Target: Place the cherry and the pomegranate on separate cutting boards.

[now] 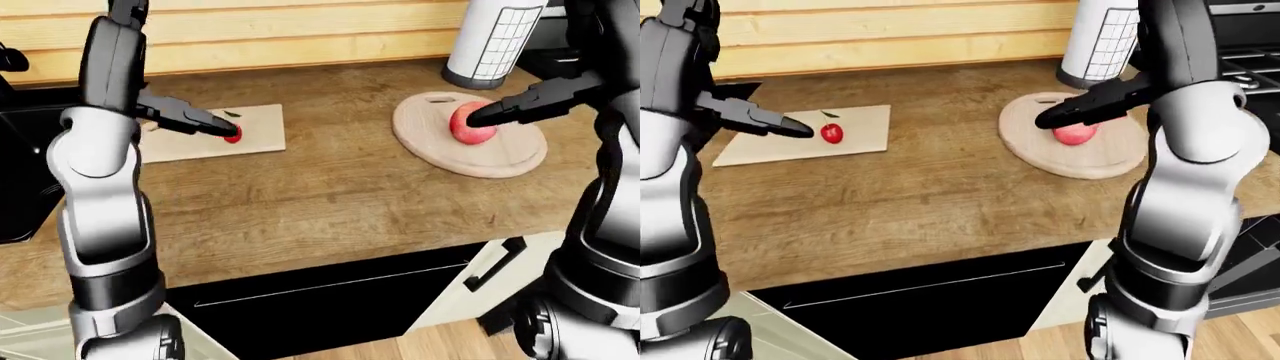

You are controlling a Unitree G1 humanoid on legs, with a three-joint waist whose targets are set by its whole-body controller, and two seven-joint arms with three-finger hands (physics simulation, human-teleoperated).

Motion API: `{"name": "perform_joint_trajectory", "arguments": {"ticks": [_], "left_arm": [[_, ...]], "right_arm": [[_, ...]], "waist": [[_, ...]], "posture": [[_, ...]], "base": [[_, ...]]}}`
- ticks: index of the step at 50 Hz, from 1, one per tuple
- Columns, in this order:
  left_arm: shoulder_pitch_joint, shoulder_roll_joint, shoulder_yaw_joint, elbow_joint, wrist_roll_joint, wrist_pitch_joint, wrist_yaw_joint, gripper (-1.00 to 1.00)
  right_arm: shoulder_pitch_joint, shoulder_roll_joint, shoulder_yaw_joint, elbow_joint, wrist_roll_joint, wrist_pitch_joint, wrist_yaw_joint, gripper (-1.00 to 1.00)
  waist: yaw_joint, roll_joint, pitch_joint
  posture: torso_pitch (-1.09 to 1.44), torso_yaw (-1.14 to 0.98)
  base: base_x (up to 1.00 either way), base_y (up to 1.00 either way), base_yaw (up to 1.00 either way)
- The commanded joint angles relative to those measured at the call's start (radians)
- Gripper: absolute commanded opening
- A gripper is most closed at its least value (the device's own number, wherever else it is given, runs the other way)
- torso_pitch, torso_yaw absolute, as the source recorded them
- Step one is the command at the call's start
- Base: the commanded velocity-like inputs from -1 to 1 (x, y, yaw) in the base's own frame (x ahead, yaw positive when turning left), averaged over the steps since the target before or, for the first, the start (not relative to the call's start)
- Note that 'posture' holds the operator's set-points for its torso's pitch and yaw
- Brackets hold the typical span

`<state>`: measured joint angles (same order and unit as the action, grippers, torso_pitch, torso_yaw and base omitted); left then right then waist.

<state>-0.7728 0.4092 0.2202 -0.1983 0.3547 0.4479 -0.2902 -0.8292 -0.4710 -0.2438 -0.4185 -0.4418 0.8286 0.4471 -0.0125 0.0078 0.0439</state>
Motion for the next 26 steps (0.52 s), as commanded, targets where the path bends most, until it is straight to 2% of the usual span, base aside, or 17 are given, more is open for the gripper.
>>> {"name": "perform_joint_trajectory", "arguments": {"ticks": [1,3,5,10,12,15,17,19,26], "left_arm": [[0.005,0.018,0.027,-0.134,-0.038,0.099,-0.011,1.00],[0.031,0.031,0.038,-0.208,-0.060,0.144,-0.013,1.00],[0.090,0.042,0.077,-0.338,-0.088,0.211,-0.027,1.00],[0.182,0.070,0.156,-0.472,-0.161,0.272,-0.011,1.00],[0.230,0.075,0.192,-0.505,-0.190,0.269,0.005,1.00],[0.349,0.059,0.285,-0.574,-0.251,0.250,0.021,1.00],[0.394,0.051,0.305,-0.592,-0.274,0.234,0.030,1.00],[0.470,0.016,0.348,-0.617,-0.306,0.191,0.045,1.00],[0.544,-0.001,0.457,-0.742,-0.407,0.206,0.074,1.00]], "right_arm": [[-0.019,-0.024,-0.008,-0.030,0.032,-0.010,-0.026,1.00],[-0.010,-0.037,-0.015,-0.037,0.054,-0.007,-0.040,1.00],[0.002,-0.059,-0.035,-0.069,0.073,0.017,-0.041,1.00],[0.028,-0.113,-0.078,-0.115,0.127,0.058,-0.053,1.00],[0.042,-0.132,-0.094,-0.127,0.149,0.066,-0.062,1.00],[0.058,-0.170,-0.137,-0.158,0.190,0.094,-0.072,1.00],[0.071,-0.183,-0.151,-0.165,0.213,0.095,-0.086,1.00],[0.101,-0.198,-0.187,-0.195,0.243,0.109,-0.103,1.00],[0.171,-0.258,-0.284,-0.290,0.358,0.167,-0.163,1.00]], "waist": [[0.001,-0.001,-0.024],[0.002,-0.002,-0.022],[0.003,-0.004,-0.020],[0.007,-0.007,-0.014],[0.010,-0.007,-0.012],[0.012,-0.007,-0.011],[0.012,-0.006,-0.009],[0.013,-0.007,-0.008],[0.016,-0.016,-0.004]], "posture": [[0.00,0.00],[0.00,0.00],[0.00,0.00],[0.00,0.00],[0.00,0.00],[0.00,0.00],[0.00,0.00],[0.00,0.00],[0.00,0.00]], "base": [[0.00,0.00,0.00],[0.00,0.00,0.00],[0.00,0.00,0.00],[0.00,0.00,0.00],[0.00,0.00,0.00],[0.00,0.00,0.00],[0.00,0.00,0.00],[0.00,0.00,0.00],[0.00,0.00,0.00]]}}
